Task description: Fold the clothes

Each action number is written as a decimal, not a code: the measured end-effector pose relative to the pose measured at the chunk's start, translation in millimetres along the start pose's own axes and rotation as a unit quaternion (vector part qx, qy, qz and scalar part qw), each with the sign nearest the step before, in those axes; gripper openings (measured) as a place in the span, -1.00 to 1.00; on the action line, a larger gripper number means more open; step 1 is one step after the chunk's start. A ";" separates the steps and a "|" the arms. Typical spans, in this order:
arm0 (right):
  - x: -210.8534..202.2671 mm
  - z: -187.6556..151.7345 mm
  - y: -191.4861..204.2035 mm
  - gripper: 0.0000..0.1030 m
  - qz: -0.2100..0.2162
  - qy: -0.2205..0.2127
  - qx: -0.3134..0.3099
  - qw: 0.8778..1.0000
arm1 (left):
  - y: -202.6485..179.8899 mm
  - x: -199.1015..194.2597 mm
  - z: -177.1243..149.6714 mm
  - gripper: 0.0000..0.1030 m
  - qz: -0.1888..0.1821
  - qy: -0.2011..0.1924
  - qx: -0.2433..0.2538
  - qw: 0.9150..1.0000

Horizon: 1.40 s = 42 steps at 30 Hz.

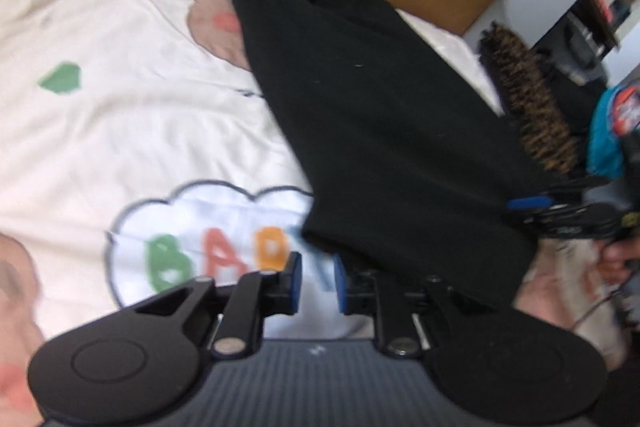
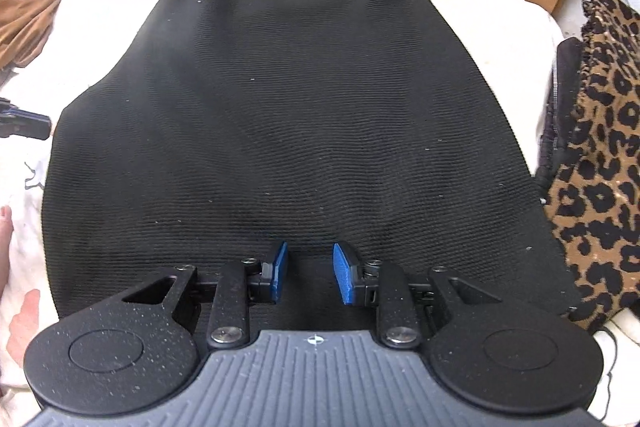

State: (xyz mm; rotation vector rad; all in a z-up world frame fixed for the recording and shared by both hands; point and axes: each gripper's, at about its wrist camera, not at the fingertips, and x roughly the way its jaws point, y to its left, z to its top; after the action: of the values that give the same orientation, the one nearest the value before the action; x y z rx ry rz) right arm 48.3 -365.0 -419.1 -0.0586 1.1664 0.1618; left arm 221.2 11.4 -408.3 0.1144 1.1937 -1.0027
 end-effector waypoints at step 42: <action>7.8 10.5 -34.6 -0.40 -0.018 -0.008 0.000 1.000 | -10.4 77.1 -48.9 0.05 -0.184 0.135 -0.158 0.961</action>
State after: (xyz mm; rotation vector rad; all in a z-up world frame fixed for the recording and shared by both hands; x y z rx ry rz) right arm 66.3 -397.0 -423.4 -0.0772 1.1485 0.1307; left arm 179.9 -12.5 -486.8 -0.2393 1.6529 -1.1259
